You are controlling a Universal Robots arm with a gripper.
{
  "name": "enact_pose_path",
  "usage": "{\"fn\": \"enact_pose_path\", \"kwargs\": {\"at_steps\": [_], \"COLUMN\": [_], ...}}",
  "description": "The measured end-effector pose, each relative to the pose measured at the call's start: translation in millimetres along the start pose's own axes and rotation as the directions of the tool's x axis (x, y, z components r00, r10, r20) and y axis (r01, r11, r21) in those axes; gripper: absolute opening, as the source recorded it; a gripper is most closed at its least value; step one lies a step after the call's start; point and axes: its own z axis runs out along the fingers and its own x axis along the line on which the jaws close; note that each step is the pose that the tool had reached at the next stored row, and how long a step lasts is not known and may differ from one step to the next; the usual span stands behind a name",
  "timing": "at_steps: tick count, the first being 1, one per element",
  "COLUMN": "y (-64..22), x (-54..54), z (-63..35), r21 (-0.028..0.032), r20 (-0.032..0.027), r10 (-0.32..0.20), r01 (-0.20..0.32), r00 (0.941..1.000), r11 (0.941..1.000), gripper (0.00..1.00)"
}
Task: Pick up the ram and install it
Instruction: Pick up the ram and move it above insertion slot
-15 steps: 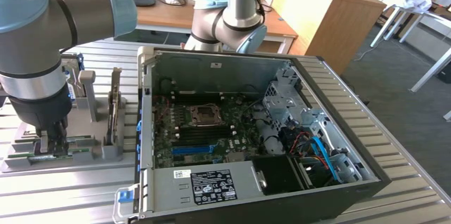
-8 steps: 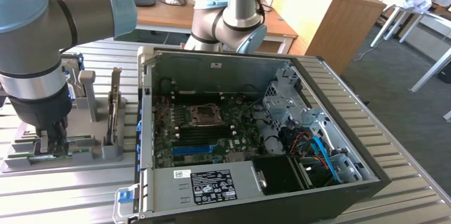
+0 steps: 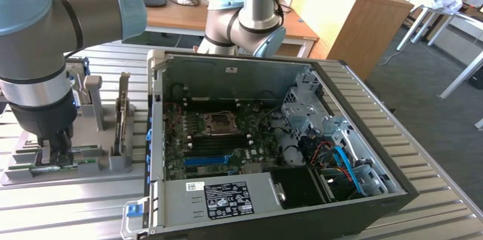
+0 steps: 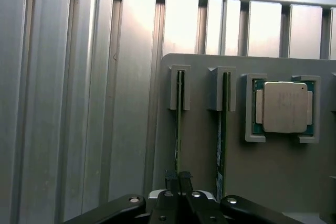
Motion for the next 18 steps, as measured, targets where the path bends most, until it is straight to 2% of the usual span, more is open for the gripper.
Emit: {"fn": "enact_pose_path", "kwargs": {"at_steps": [4,10,18], "y": [0.1,0.0,-0.2], "x": [0.0,-0.2,-0.6], "z": [-1.0,-8.9,-30.6], "r21": [0.0001,0.0001,-0.0005], "r20": [0.0000,0.0000,0.0001], "r10": [0.000,0.000,0.001], "r01": [0.000,0.000,-0.001], "r00": [1.0000,1.0000,1.0000], "r11": [1.0000,1.0000,1.0000], "gripper": [0.11,0.11,0.11]}}
